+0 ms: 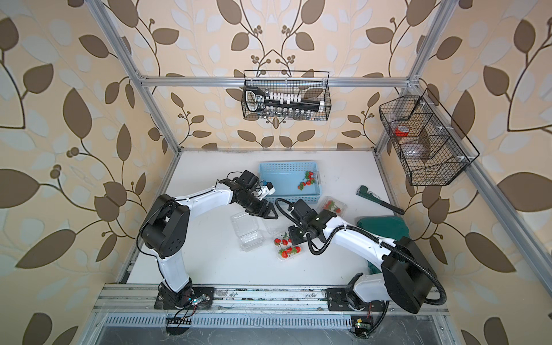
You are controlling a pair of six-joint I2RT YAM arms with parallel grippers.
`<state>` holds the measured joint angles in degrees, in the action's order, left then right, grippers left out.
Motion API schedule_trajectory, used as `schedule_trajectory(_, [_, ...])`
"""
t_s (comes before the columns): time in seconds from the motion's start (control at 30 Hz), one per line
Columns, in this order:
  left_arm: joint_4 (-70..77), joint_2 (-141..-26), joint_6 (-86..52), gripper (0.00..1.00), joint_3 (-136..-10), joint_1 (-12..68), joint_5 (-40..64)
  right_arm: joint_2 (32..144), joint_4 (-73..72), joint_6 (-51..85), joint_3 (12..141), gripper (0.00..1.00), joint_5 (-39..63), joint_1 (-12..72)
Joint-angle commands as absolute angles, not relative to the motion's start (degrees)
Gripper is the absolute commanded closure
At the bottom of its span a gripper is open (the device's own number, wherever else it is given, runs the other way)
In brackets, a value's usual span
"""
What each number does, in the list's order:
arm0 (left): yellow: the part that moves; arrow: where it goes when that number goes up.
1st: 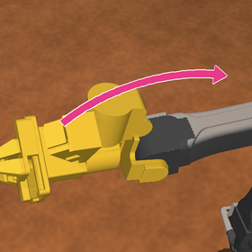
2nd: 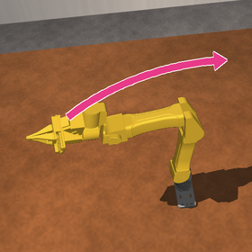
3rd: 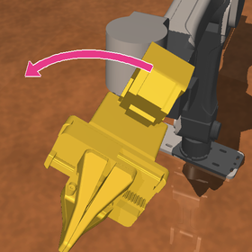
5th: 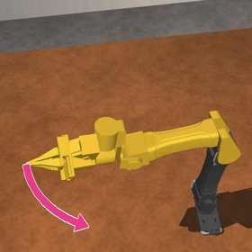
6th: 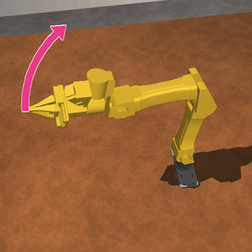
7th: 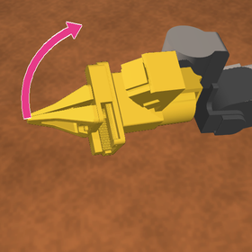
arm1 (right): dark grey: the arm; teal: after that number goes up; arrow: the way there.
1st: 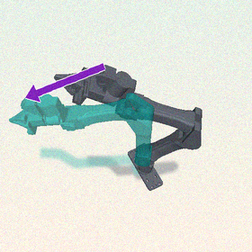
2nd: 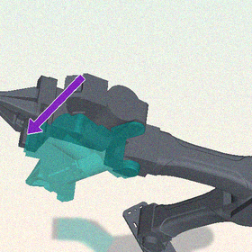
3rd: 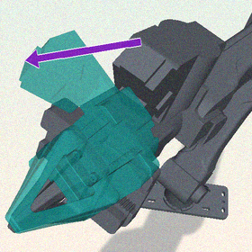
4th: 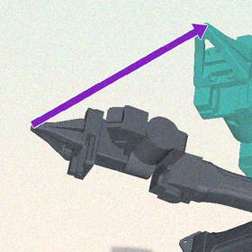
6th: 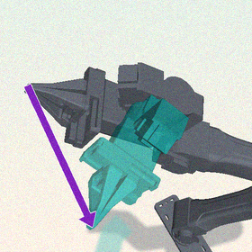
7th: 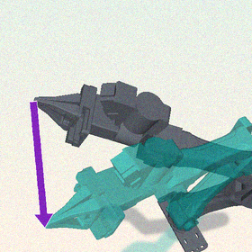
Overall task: Pack strawberries into containers
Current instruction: Place the packing box at the center of the board.
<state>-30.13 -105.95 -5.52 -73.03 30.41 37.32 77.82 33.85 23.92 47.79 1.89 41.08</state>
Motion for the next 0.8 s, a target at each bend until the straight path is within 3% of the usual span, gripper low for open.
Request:
schedule_trajectory(0.0, [-31.7, -106.5, -4.2, 0.25, -74.9, 30.9, 39.0, 76.9, 33.7, 23.8, 47.6, 0.96, 1.2, 40.9])
schedule_trajectory(0.43, [-35.9, -108.8, -0.9, 0.25, -77.2, 30.7, 42.4, 77.6, 33.9, 23.4, 48.0, 0.96, 1.1, 40.8])
schedule_trajectory(0.77, [-38.9, -108.9, 1.4, 0.25, -78.4, 29.2, 39.4, 76.2, 34.7, 23.5, 47.3, 0.96, 0.8, 40.8])
